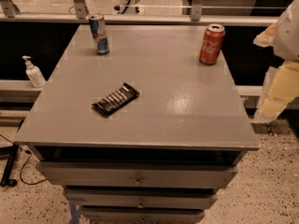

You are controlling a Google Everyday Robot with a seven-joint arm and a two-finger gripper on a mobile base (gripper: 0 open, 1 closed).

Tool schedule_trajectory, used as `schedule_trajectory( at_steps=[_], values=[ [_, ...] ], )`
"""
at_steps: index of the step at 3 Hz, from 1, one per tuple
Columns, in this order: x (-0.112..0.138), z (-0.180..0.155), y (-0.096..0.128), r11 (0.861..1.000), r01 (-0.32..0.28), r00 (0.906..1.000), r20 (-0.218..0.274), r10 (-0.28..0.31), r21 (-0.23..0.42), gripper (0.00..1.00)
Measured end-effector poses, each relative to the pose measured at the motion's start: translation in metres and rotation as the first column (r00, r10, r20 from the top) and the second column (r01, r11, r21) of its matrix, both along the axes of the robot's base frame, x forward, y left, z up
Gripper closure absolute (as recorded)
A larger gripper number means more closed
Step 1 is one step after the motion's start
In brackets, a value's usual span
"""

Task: Pick coke can

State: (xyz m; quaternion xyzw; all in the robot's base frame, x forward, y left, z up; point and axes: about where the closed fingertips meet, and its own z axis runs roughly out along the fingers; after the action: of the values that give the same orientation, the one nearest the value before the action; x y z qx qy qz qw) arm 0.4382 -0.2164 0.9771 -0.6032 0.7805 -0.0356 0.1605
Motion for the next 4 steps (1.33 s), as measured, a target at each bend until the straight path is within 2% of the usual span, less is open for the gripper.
schedule_trajectory(
  at_steps=[1,2,3,4],
  values=[
    [0.000,0.000,0.000,1.000,0.000,1.0000,0.000,0.000,0.000,0.00],
    [0.004,-0.001,-0.003,0.999,0.011,0.9999,0.009,-0.011,0.038,0.00],
    [0.030,-0.014,-0.018,0.990,0.046,0.9976,0.045,-0.053,0.133,0.00],
    [0.083,-0.027,-0.036,0.963,0.104,0.9853,0.106,-0.134,0.249,0.00]
  ],
)
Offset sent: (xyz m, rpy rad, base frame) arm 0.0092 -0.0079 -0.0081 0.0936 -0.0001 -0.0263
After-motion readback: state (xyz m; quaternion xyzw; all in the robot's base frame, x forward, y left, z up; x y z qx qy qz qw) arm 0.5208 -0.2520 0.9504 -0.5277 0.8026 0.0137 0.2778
